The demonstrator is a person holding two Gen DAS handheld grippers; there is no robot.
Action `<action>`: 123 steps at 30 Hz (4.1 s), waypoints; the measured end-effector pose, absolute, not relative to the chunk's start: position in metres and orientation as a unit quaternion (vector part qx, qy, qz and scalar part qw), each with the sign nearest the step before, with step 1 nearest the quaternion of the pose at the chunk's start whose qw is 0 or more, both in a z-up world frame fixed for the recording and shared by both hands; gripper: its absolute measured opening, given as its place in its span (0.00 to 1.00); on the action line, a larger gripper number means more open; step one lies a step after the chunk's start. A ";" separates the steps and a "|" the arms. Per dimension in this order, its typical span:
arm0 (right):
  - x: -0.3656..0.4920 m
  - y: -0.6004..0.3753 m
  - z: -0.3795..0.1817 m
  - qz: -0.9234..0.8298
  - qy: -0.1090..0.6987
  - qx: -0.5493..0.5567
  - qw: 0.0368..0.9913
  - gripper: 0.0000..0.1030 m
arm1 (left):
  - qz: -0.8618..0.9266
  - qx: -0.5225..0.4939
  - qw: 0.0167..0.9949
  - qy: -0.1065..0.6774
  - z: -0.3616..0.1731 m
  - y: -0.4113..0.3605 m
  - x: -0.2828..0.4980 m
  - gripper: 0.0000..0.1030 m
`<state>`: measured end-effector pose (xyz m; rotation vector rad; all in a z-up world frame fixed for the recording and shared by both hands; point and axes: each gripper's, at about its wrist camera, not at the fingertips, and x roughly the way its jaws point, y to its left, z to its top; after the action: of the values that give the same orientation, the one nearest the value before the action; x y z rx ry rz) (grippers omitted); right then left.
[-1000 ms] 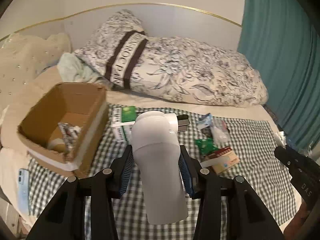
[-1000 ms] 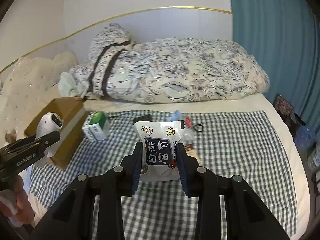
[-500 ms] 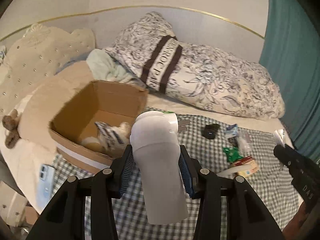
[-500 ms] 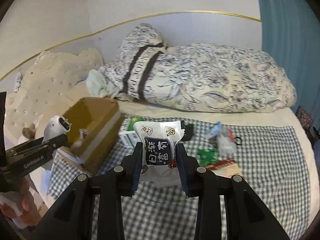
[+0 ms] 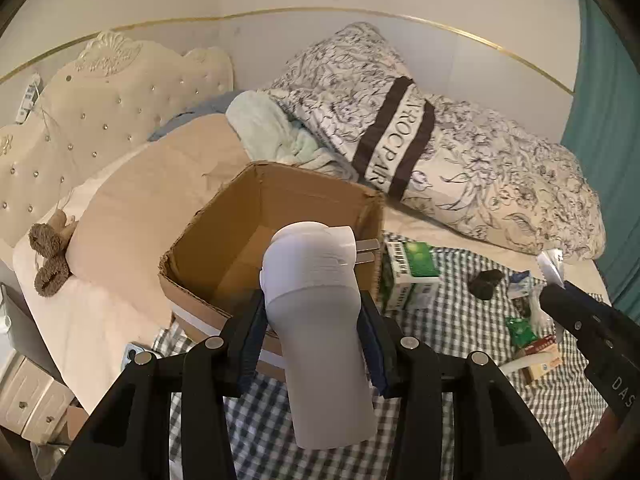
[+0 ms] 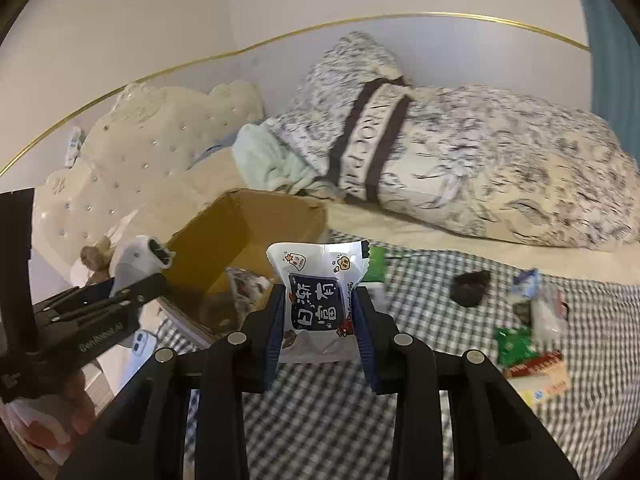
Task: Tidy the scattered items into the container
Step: 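Carry the white bottle with the left tool while the right tool carries the sachet to the box, then open the left tool over the box while the right tool releases the sachet inside, then move both tools back toward the white tube and the capsule box, then grasp the white tube with the left tool while the right tool grasps the red-white capsule box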
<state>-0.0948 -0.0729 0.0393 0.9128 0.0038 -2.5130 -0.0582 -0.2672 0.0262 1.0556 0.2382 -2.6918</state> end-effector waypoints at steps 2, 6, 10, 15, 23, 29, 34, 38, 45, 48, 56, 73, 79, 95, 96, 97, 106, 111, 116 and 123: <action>-0.102 -0.088 0.038 -0.912 0.007 0.333 0.241 0.32 | -0.919 0.364 0.123 0.085 0.022 -0.277 -0.064 0.44; -0.118 -0.120 0.033 -0.906 0.019 0.334 0.261 0.32 | -0.916 0.369 0.131 0.090 0.014 -0.298 -0.078 0.44; -0.135 -0.147 0.026 -0.901 0.024 0.334 0.275 0.32 | -0.914 0.371 0.139 0.091 0.005 -0.316 -0.091 0.44; -0.162 -0.176 0.011 -0.893 0.020 0.345 0.287 0.32 | -0.910 0.378 0.148 0.087 -0.009 -0.335 -0.109 0.44; -0.199 -0.206 -0.016 -0.881 0.020 0.370 0.294 0.32 | -0.905 0.387 0.149 0.095 -0.033 -0.352 -0.132 0.44; -0.212 -0.216 -0.037 -0.874 0.025 0.389 0.290 0.32 | -0.902 0.394 0.146 0.098 -0.047 -0.355 -0.140 0.44; -0.217 -0.219 -0.046 -0.871 0.027 0.397 0.290 0.32 | -0.903 0.394 0.143 0.094 -0.047 -0.354 -0.141 0.44; -0.219 -0.218 -0.049 -0.869 0.025 0.401 0.289 0.32 | -0.902 0.393 0.145 0.099 -0.048 -0.354 -0.141 0.44; -0.216 -0.209 -0.039 -0.880 0.009 0.373 0.294 0.85 | -0.902 0.390 0.148 0.109 -0.042 -0.351 -0.137 1.00; -0.215 -0.202 -0.031 -0.884 -0.001 0.365 0.292 0.85 | -0.914 0.362 0.158 0.095 -0.032 -0.345 -0.127 1.00; -0.204 -0.178 -0.017 -0.884 -0.019 0.364 0.291 0.85 | -0.907 0.372 0.162 0.108 -0.021 -0.334 -0.116 1.00; -0.129 0.027 0.032 -0.933 -0.048 0.311 0.175 0.85 | -0.926 0.345 0.101 0.114 0.037 -0.213 -0.065 1.00; -0.105 0.131 0.022 -0.942 -0.056 0.319 0.089 0.85 | -0.938 0.331 0.066 0.085 0.036 -0.149 -0.058 1.00; -0.087 0.240 -0.035 -0.929 -0.074 0.362 0.017 0.85 | -0.922 0.384 -0.033 0.031 -0.038 -0.025 -0.069 1.00; -0.089 0.239 -0.041 -0.927 -0.071 0.368 0.019 0.85 | -0.919 0.391 -0.044 0.025 -0.044 -0.019 -0.070 1.00; -0.090 0.238 -0.046 -0.925 -0.067 0.373 0.022 0.85 | -0.916 0.397 -0.055 0.018 -0.051 -0.012 -0.072 1.00; -0.101 0.225 -0.091 -0.903 -0.010 0.420 0.090 0.85 | -0.900 0.419 -0.099 -0.066 -0.105 0.039 -0.093 1.00; -0.111 0.220 -0.109 -0.887 0.009 0.443 0.131 0.85 | -0.886 0.447 -0.107 -0.062 -0.134 0.042 -0.116 1.00; -0.124 0.212 -0.126 -0.869 0.019 0.465 0.165 0.85 | -0.874 0.469 -0.110 -0.062 -0.159 0.043 -0.140 1.00; -0.142 0.207 -0.146 -0.859 0.026 0.483 0.166 0.85 | -0.860 0.491 -0.125 -0.066 -0.185 0.046 -0.160 0.96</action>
<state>-0.1423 0.2071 -0.1457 1.3748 0.0729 -2.4474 -0.1600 0.0458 -0.1850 1.6788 -0.2242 -2.9400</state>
